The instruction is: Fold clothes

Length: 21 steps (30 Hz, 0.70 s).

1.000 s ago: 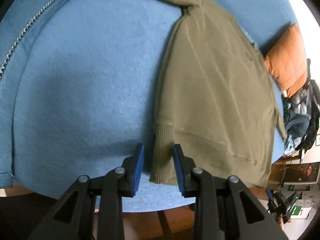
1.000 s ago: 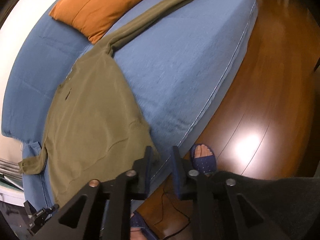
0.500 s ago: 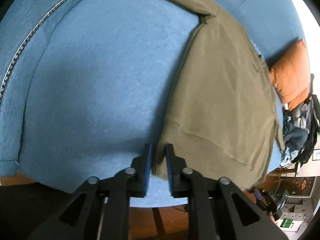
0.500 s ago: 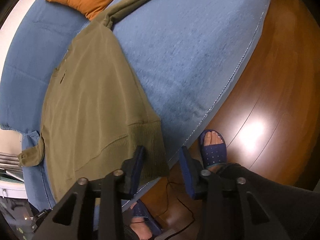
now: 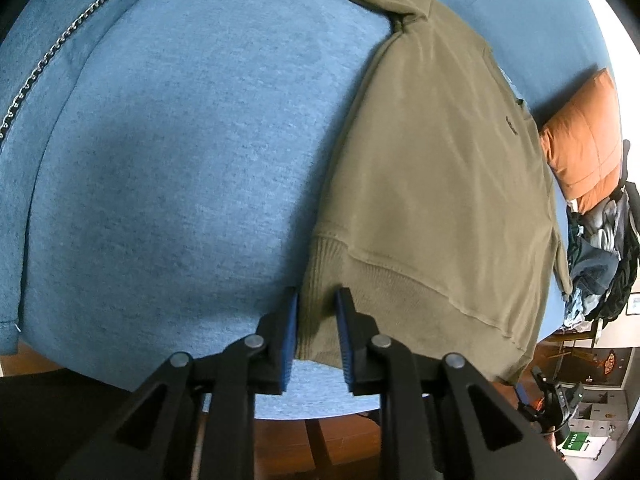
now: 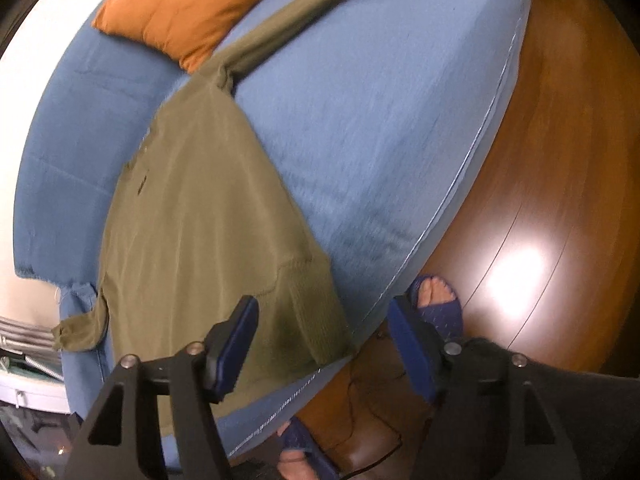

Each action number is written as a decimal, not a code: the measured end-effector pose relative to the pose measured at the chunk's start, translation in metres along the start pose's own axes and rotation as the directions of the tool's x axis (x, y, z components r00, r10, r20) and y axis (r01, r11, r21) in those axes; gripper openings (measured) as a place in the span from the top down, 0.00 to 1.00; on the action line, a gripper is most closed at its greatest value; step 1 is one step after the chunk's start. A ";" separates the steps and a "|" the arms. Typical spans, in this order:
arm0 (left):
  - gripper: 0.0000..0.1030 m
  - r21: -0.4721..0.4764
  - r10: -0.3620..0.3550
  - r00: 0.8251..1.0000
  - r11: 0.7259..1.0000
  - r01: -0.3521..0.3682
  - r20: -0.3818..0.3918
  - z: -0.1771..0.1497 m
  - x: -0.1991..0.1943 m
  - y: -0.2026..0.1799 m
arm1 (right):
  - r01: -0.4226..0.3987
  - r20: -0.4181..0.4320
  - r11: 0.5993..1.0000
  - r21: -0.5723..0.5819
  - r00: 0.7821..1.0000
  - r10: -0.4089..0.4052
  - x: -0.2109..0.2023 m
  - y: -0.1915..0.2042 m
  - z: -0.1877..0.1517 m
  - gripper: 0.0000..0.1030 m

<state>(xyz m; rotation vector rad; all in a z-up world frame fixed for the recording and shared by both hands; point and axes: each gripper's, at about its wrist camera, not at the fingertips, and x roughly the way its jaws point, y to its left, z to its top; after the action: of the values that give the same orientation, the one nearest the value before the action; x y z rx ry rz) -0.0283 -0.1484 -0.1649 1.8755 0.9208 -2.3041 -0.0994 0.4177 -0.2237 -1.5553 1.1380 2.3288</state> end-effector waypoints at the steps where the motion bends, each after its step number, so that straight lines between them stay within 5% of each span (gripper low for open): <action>1: 0.82 0.007 0.000 1.000 1.000 0.001 -0.002 0.000 0.000 0.000 | 0.012 -0.017 1.000 -0.022 1.000 -0.013 0.005 0.003 0.000 0.33; 3: 0.84 0.031 0.004 1.000 1.000 -0.004 -0.003 -0.001 0.000 -0.003 | 0.039 -0.049 0.997 -0.065 0.998 -0.043 0.015 0.007 -0.002 0.33; 4: 0.89 0.057 0.019 1.000 0.998 -0.020 0.006 -0.003 -0.002 -0.005 | 0.064 -0.059 0.995 -0.082 0.996 -0.069 0.021 0.008 -0.002 0.42; 5: 0.93 0.082 0.034 0.999 0.996 -0.035 0.015 -0.004 -0.005 -0.008 | 0.081 -0.068 0.992 -0.093 0.994 -0.088 0.025 0.009 -0.003 0.60; 6: 0.94 0.105 0.047 0.999 0.993 -0.049 0.027 -0.006 -0.007 -0.010 | 0.075 -0.070 0.993 -0.090 0.994 -0.081 0.025 0.008 -0.003 0.90; 8: 0.96 0.121 0.046 0.996 0.991 -0.055 0.076 -0.009 -0.021 -0.010 | 0.068 -0.067 0.994 -0.089 0.995 -0.074 0.023 0.006 -0.003 0.92; 12: 0.96 0.109 0.016 0.979 0.993 -0.039 0.205 -0.020 -0.068 0.005 | 0.195 0.148 0.953 -0.230 0.975 -0.164 -0.026 0.029 -0.009 0.93; 14: 1.00 0.112 0.067 0.969 0.989 -0.096 0.239 -0.035 -0.087 0.031 | 0.242 0.159 0.923 -0.300 0.966 -0.202 -0.029 0.039 -0.017 0.93; 15: 1.00 0.092 0.161 0.954 0.978 -0.189 0.252 -0.039 -0.088 0.037 | 0.267 0.154 0.907 -0.327 0.962 -0.227 -0.028 0.042 -0.021 0.93; 17: 1.00 0.068 0.179 0.964 0.978 -0.195 0.199 -0.039 -0.078 0.042 | 0.311 0.071 0.887 -0.340 0.950 -0.306 -0.009 0.033 -0.023 0.93; 19: 1.00 0.067 0.170 0.971 0.981 -0.183 0.165 -0.037 -0.070 0.044 | 0.302 -0.014 0.899 -0.318 0.946 -0.323 0.006 0.022 -0.020 0.93; 21: 1.00 0.088 0.121 0.974 0.986 -0.140 0.193 -0.037 -0.077 0.039 | 0.306 0.004 0.905 -0.295 0.948 -0.319 0.001 0.019 -0.016 0.93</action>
<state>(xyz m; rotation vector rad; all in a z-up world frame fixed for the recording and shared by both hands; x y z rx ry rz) 0.0404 -0.1889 -0.1158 1.6604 0.6501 -2.4356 -0.0967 0.3933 -0.2173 -1.7387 0.5107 2.3247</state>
